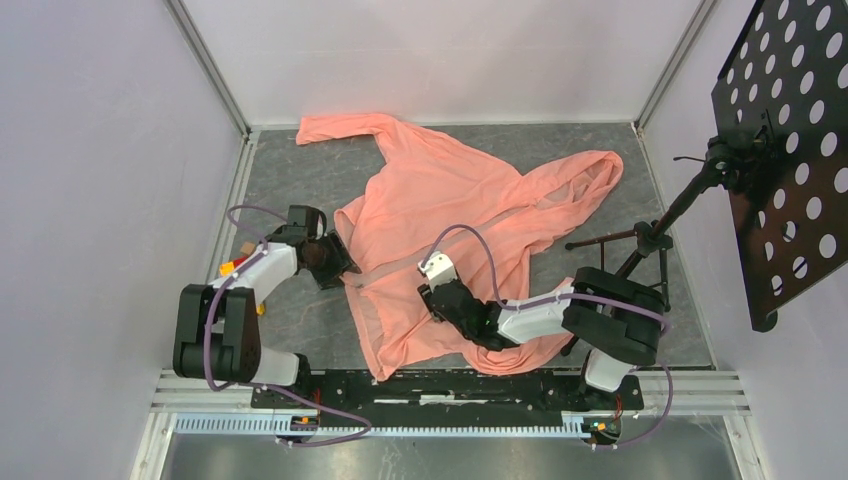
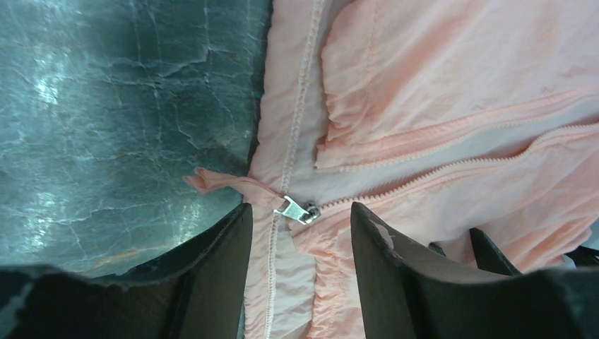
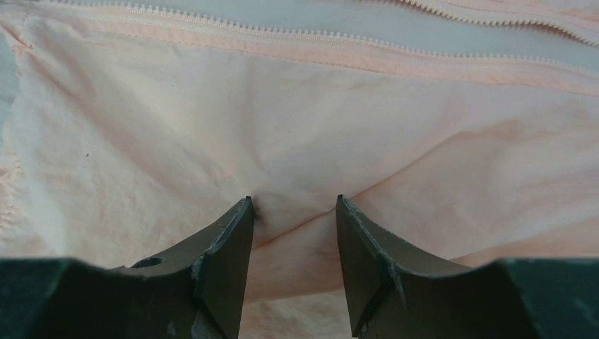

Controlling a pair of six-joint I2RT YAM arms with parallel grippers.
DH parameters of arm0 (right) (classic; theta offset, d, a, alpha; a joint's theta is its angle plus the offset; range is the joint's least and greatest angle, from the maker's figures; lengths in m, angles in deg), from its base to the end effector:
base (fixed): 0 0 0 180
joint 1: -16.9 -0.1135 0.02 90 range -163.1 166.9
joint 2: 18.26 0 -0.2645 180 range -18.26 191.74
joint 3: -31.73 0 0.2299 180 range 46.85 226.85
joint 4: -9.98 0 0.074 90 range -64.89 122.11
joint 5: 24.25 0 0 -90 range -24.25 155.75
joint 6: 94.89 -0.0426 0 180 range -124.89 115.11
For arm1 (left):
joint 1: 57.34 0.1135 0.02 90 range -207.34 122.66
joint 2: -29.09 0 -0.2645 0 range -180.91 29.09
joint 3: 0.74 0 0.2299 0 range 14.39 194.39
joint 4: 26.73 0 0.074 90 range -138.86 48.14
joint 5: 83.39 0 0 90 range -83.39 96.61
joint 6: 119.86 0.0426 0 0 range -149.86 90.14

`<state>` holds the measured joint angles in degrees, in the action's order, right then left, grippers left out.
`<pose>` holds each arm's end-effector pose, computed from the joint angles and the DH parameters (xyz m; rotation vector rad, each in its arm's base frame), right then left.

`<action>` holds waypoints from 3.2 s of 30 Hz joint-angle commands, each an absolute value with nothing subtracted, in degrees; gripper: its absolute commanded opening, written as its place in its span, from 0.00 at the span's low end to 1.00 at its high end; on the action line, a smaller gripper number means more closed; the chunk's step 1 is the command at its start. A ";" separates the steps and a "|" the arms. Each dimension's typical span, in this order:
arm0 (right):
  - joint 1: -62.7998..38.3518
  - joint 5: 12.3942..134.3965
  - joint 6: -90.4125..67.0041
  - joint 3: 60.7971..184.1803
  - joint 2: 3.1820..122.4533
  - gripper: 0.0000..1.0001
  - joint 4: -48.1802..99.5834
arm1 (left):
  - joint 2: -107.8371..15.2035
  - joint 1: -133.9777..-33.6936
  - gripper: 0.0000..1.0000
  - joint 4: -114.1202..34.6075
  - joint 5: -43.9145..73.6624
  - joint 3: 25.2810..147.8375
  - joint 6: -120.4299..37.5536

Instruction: Zip up the jacket

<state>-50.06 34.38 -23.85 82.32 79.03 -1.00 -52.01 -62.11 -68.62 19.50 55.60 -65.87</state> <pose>0.1381 0.2682 0.1441 -0.5740 2.0271 0.2999 0.2320 -0.0289 0.1725 -0.6899 2.7098 -0.4973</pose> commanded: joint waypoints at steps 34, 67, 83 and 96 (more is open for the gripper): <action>-38.49 67.71 -38.73 103.00 87.93 0.57 -3.11 | -60.45 -61.91 0.52 -63.43 29.48 65.28 -62.41; -36.01 81.53 -21.98 110.36 94.56 0.51 -2.13 | -62.15 -61.91 0.03 -65.22 27.33 65.38 -56.88; -32.77 95.29 -9.09 113.09 99.73 0.66 -9.65 | -59.17 -61.84 0.02 -67.78 36.32 66.15 -53.25; -32.68 97.13 -8.90 118.32 106.29 0.56 -9.02 | -57.46 -61.47 0.02 -67.61 36.43 65.28 -52.36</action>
